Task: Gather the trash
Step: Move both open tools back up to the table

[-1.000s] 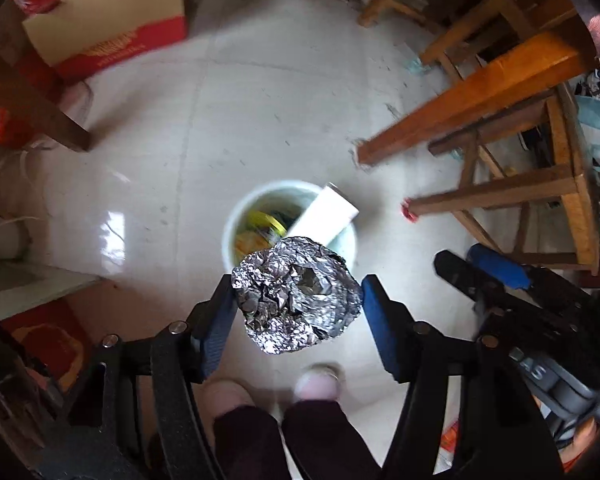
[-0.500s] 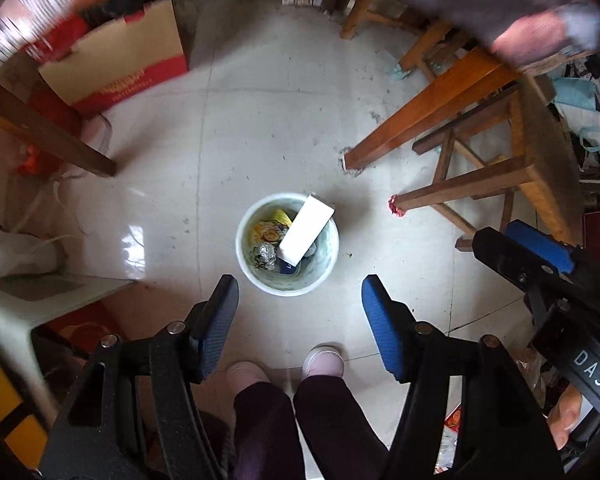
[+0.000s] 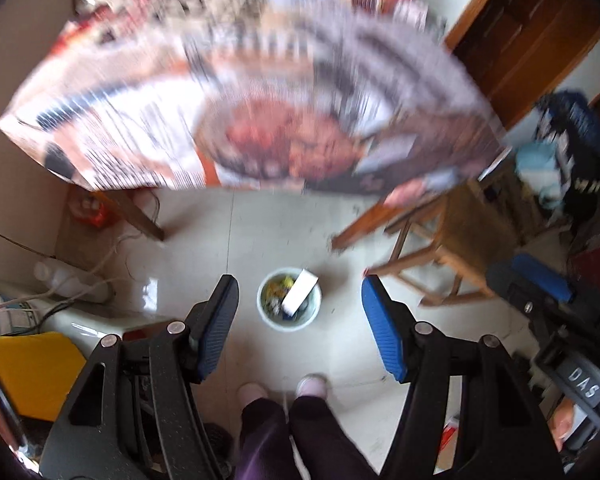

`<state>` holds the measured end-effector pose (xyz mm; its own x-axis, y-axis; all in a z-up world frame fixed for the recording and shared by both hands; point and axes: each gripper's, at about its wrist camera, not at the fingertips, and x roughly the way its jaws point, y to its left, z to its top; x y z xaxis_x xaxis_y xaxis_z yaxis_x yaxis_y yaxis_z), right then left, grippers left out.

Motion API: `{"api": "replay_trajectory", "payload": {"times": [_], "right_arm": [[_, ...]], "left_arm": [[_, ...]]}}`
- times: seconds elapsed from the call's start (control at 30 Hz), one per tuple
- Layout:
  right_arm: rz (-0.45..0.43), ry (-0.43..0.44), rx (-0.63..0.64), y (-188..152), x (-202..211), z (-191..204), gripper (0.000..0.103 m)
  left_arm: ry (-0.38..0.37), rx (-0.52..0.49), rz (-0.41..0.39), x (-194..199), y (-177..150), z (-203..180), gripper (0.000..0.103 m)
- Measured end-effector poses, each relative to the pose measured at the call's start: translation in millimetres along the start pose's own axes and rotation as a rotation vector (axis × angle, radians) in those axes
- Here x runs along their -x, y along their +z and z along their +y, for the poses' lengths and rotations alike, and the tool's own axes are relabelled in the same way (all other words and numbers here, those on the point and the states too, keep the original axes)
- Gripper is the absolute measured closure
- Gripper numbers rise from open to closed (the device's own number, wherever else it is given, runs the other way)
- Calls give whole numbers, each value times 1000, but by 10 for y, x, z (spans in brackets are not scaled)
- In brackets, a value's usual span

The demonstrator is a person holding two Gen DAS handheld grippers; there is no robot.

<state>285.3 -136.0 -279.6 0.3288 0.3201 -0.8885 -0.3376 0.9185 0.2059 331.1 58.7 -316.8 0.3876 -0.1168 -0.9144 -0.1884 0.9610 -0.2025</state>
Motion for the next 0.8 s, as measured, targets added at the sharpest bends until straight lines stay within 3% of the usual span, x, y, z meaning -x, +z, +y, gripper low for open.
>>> {"api": "replay_trajectory", "payload": {"times": [0.27,0.43,0.57,0.63,0.7,0.8], "right_arm": [[-207,30,21,243,1265,498,59],[-391,24,61,297,1878,838,59],[-488,20,75,300,2176,958,58],[-543,13,72,301,2286,980,50],[-611,-13,64,292,2359,982,34],[-639,-42,57,370,2392,958,26]], "left_arm": [[-17,-46,-255,1565,263,1,40],[-10,-79,-397,2229,248,72,32],[7,-122,-497,2588,211,115,31],[4,-138,-540,2718,208,122,29],[-2,-143,-576,2797,206,124,22],[-11,-147,-618,2871,273,106,12]]}}
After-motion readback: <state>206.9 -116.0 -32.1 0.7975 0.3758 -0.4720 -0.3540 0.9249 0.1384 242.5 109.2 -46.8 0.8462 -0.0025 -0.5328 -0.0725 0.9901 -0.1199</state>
